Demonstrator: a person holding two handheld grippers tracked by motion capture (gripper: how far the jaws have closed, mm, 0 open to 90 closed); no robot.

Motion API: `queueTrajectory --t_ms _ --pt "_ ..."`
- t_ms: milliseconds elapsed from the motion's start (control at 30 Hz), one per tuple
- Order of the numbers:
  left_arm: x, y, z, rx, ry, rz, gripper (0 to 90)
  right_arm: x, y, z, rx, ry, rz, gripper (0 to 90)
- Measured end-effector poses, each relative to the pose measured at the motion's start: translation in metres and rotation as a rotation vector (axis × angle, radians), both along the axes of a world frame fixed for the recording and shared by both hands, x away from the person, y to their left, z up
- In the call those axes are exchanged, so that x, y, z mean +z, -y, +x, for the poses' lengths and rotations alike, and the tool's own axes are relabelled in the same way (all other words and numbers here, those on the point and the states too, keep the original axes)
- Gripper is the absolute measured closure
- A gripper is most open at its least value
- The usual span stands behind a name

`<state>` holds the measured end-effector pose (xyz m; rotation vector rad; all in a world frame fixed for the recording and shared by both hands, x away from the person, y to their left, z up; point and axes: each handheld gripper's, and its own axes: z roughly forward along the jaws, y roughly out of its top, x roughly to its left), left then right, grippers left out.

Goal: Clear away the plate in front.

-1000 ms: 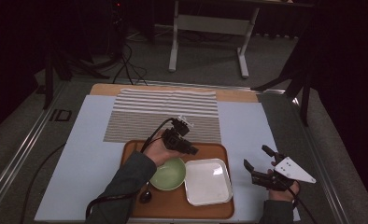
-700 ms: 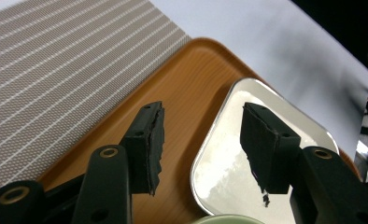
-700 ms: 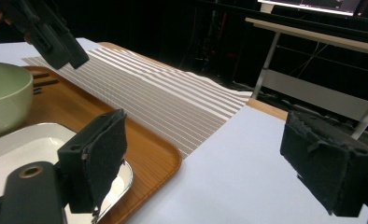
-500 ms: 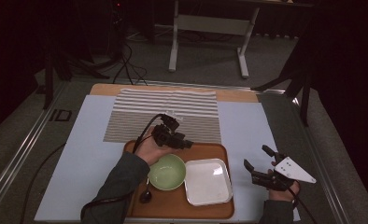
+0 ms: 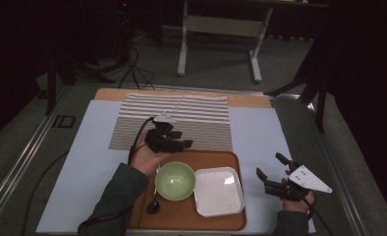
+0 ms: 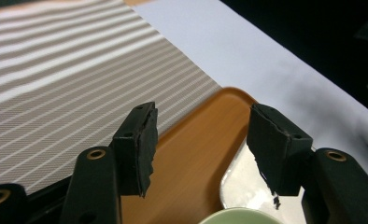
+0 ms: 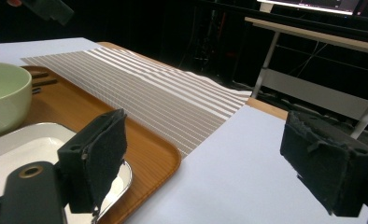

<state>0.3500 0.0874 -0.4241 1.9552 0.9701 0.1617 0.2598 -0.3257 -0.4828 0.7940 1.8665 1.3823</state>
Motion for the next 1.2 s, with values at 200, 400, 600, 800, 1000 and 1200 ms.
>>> queueTrajectory --t_ms 200,400,600,800,1000,1200 --pt "0.000 -0.018 -0.006 0.053 0.033 -0.020 42.8 0.000 0.000 -0.001 0.001 0.002 -0.002 14.0" --pt "-0.001 -0.033 -0.013 0.097 0.066 -0.015 42.0 0.000 0.000 -0.001 0.000 0.000 -0.002 14.0" --pt "-0.004 -0.052 -0.022 0.139 0.093 -0.031 41.2 0.000 -0.001 -0.001 0.002 -0.002 -0.003 14.0" --pt "-0.010 -0.073 -0.031 0.188 0.107 -0.047 40.8 0.000 -0.002 0.000 0.006 -0.005 -0.004 14.0" --pt "-0.021 -0.094 -0.039 0.242 0.109 -0.077 39.9 0.000 -0.002 -0.001 0.005 -0.006 -0.004 14.0" --pt "-0.033 -0.113 -0.049 0.302 0.122 -0.086 39.3 0.000 -0.002 -0.001 0.005 -0.005 -0.005 14.0"
